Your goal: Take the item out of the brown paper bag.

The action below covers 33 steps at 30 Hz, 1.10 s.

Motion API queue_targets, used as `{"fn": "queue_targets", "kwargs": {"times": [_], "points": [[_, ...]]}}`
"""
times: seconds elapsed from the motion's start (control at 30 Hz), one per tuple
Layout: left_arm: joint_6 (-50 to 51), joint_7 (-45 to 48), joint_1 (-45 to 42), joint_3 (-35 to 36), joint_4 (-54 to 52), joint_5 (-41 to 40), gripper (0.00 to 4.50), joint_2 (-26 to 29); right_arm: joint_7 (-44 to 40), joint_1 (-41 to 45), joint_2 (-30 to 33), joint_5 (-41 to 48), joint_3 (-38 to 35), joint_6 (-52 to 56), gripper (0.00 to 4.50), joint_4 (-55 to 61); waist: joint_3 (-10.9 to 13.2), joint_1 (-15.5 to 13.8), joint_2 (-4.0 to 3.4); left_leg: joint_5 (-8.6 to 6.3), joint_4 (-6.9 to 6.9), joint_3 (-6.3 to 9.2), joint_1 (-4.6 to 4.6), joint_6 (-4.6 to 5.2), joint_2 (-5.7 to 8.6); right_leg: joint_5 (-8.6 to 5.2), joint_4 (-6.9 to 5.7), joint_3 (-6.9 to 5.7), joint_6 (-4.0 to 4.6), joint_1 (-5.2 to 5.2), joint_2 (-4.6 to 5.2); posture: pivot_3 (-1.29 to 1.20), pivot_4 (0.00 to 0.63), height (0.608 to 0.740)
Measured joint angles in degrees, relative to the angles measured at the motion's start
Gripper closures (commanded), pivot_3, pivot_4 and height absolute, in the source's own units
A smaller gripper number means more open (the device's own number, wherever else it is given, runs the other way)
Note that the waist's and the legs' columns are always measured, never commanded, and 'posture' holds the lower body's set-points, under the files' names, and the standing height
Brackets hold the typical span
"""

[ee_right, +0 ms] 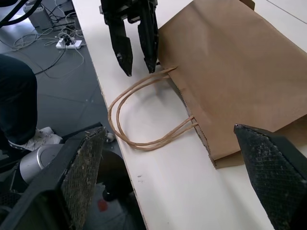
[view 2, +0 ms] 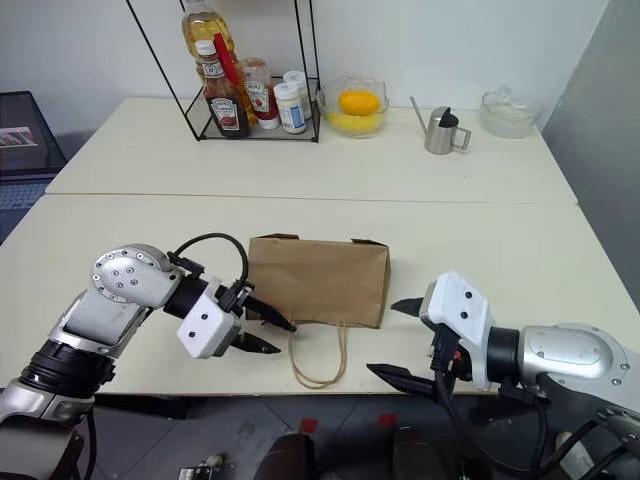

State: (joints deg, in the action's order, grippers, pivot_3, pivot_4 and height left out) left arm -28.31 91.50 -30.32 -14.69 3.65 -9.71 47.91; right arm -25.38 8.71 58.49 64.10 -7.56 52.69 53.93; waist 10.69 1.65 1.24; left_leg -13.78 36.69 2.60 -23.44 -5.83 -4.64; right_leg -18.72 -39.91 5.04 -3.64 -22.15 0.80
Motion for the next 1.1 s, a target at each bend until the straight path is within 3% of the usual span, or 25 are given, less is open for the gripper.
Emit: {"fn": "queue_targets", "kwargs": {"times": [0.5,0.7,0.77,0.9,1.03,1.1], "points": [[-9.1,-7.7,-1.3,-3.9,7.8,7.5,2.70,-5.9,0.8,1.7,-0.1,0.0,2.0,0.1,0.00,0.0,0.0,0.0,0.00,0.00,0.04,0.05,0.00,0.00,0.01,0.00,-0.03,-0.02,0.00,0.02,0.00,0.00,0.150,0.740],[-8.0,-8.9,-1.3,-5.4,7.2,7.1,4.49,-8.6,1.3,1.6,0.0,-1.6,2.1,0.1,0.00,0.1,0.0,0.0,0.00,0.00,0.04,0.06,0.00,0.00,0.01,0.00,-0.03,-0.03,0.00,0.03,0.00,0.00,0.150,0.740],[-6.5,-9.5,-1.3,-5.4,6.7,6.4,4.49,-8.9,1.2,1.1,0.0,-2.9,2.1,0.0,0.00,0.4,0.0,0.0,0.00,0.00,0.05,0.07,0.00,0.00,0.01,0.00,-0.03,-0.03,0.00,0.03,-0.01,0.00,0.150,0.740],[-0.9,-10.5,-1.2,-5.2,5.0,4.8,4.49,-8.9,-0.4,-1.0,0.5,-9.2,4.9,-2.1,0.00,2.8,0.0,0.0,0.00,0.00,0.06,0.09,0.00,0.00,0.01,0.00,-0.03,-0.04,0.00,0.04,-0.01,0.00,0.150,0.740],[6.2,-12.0,-1.3,-3.9,3.3,2.7,4.49,-8.8,-5.3,-4.9,4.7,-22.2,10.1,-9.0,0.00,3.2,0.0,0.0,0.00,0.00,0.09,0.11,0.00,0.00,0.02,0.00,-0.04,-0.06,-0.01,0.04,-0.01,0.00,0.150,0.740],[11.7,-13.6,-1.3,-2.6,2.3,1.1,4.49,-8.9,-10.0,-7.0,7.3,-32.5,14.9,-17.3,0.00,2.7,0.0,0.1,-0.01,0.00,0.09,0.13,0.00,0.00,0.02,-0.01,-0.03,-0.08,-0.02,0.04,-0.01,0.00,0.150,0.740]]}}
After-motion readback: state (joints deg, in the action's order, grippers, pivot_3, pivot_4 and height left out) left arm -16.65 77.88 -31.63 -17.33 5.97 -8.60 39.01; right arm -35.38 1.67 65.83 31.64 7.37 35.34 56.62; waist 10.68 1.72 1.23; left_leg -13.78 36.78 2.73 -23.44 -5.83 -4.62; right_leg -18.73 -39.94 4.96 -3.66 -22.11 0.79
